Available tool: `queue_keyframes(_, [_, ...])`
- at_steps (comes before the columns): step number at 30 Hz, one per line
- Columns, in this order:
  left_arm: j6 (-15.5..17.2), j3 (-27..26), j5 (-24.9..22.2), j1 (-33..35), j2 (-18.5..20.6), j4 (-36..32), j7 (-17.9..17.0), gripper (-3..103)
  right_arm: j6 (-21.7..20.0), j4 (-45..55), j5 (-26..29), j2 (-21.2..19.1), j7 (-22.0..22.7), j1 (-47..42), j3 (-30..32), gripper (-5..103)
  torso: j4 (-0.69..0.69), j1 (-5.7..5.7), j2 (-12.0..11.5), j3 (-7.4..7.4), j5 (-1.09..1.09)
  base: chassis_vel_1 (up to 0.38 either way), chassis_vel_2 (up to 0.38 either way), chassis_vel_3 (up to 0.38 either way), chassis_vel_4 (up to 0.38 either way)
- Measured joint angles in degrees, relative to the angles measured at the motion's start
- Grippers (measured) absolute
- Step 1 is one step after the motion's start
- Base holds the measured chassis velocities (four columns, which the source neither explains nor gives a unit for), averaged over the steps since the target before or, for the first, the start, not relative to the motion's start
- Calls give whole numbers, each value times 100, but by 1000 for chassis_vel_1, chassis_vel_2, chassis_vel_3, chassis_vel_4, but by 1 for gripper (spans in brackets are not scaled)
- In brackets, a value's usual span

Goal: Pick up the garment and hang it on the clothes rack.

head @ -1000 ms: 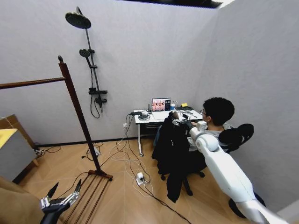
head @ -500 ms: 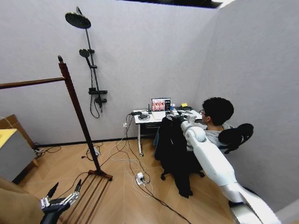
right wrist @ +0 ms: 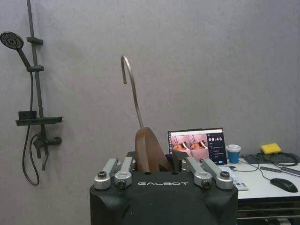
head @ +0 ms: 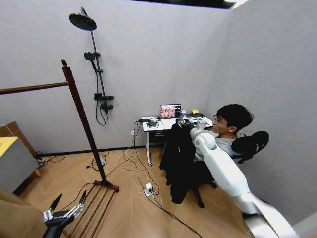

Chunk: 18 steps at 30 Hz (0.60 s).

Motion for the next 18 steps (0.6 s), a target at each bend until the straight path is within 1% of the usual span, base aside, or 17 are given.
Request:
queue_keyframes(1, [0,0,0,0,0,0,0,100,0,0,0,0,0,0,0,44,0,0,0,0,0,0,0,0,0])
queue_keyframes(2, [0,0,0,0,0,0,0,100,22,15,-22,-29,-20,-15,-10,33,0,0,0,0,0,0,0,0,0])
queue_keyframes(3, [0,0,0,0,0,0,0,100,22,15,-22,-29,-20,-15,-10,33,0,0,0,0,0,0,0,0,0])
queue_keyframes(4, [0,0,0,0,0,0,0,100,34,33,-37,-58,-41,-32,-14,28,0,0,0,0,0,0,0,0,0])
queue_keyframes(5, [0,0,0,0,0,0,0,100,39,53,-46,-80,-48,-50,-15,28,0,0,0,0,0,0,0,0,0])
queue_keyframes(6, [0,0,0,0,0,0,0,100,48,93,-52,-114,-46,-86,-15,22,-2,0,0,0,0,0,0,0,0])
queue_keyframes(7, [0,0,0,0,0,0,0,100,48,93,-52,-114,-46,-86,-15,22,-2,0,0,0,0,0,0,0,0])
queue_keyframes(9, [0,0,0,0,0,0,0,100,53,189,-58,-180,-49,-195,7,10,-3,0,0,0,1,0,0,0,0])
queue_keyframes(11, [0,0,0,0,0,0,0,100,55,212,-52,-194,-58,-219,16,10,-4,0,0,0,1,0,0,0,0])
queue_keyframes(12, [0,0,0,0,0,0,1,100,60,257,-44,-214,-71,-266,29,9,1,0,0,0,2,0,0,0,0])
queue_keyframes(13, [0,0,0,0,0,0,1,100,72,304,-40,-244,-75,-323,61,9,3,0,0,0,0,0,0,0,0])
queue_keyframes(18, [0,0,0,0,0,0,1,100,114,543,-30,-343,-119,-520,166,9,0,1,0,0,1,0,0,0,0])
